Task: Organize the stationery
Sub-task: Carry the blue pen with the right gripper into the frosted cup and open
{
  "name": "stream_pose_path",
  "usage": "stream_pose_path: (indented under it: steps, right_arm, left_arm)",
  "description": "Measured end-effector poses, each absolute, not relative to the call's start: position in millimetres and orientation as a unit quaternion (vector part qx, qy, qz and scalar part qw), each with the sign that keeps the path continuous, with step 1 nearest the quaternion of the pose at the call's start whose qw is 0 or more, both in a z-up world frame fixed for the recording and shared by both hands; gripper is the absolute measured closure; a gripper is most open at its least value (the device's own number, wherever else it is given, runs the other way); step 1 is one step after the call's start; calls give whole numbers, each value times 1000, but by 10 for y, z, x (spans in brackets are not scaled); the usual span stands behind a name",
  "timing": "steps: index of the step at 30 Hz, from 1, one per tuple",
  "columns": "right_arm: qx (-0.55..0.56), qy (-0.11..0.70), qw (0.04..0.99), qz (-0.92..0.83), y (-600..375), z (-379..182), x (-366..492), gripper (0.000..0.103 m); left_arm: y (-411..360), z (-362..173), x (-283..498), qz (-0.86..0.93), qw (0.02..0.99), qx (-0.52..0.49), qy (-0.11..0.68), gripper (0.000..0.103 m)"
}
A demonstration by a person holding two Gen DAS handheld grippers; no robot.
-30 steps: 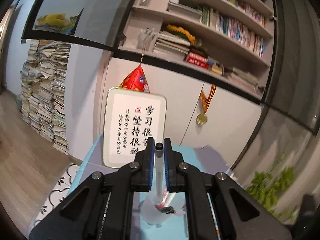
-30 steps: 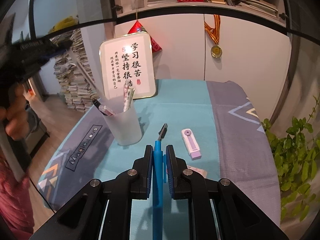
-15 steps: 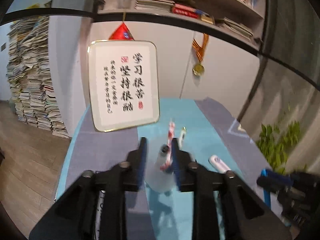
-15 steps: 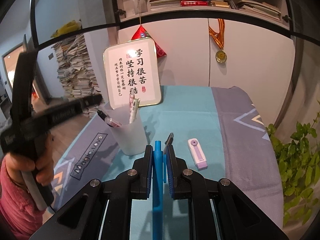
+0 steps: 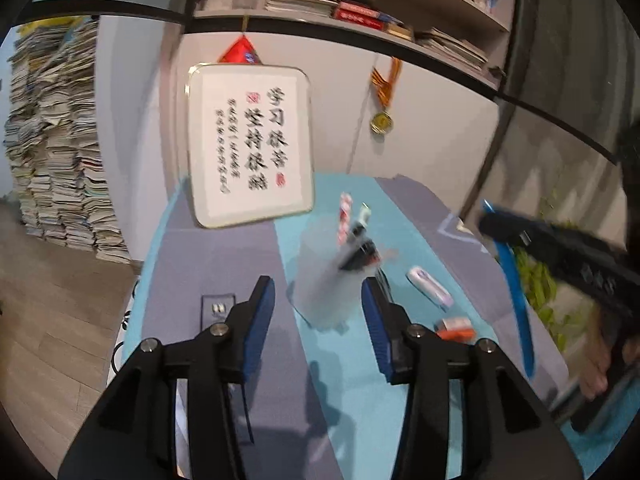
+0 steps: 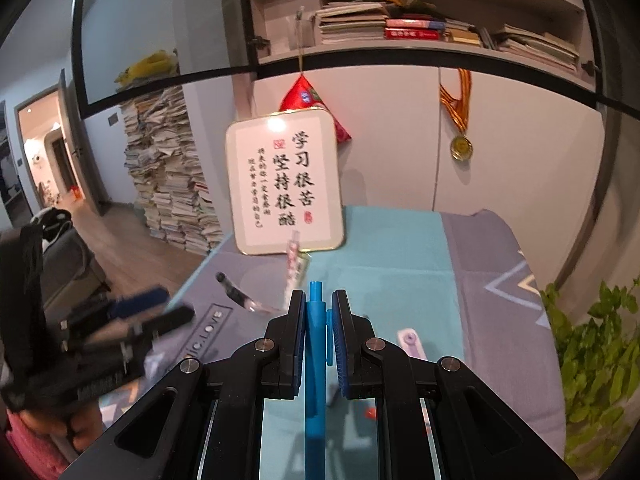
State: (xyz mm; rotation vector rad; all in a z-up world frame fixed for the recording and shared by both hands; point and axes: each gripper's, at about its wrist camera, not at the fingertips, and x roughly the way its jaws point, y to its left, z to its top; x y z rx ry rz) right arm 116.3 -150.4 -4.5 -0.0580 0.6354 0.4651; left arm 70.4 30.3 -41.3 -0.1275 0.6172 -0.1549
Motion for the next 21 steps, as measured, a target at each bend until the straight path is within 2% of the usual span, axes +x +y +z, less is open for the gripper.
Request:
stream_pose_path:
  steps: [9,16,21]
  right_arm:
    - [-28,306,924,230,-1365,-19,1196,89]
    - [1,268,936,230,-1259,161,1471,89]
    - [8,262,937,232,-1105,61,1783,89]
  left_arm:
    - [12,-454,523,-145,937,-35,316,60]
    - [260,-578,547,-104,935,-55,334,60]
    - [484,-662,620,-61,935,-65,343,60]
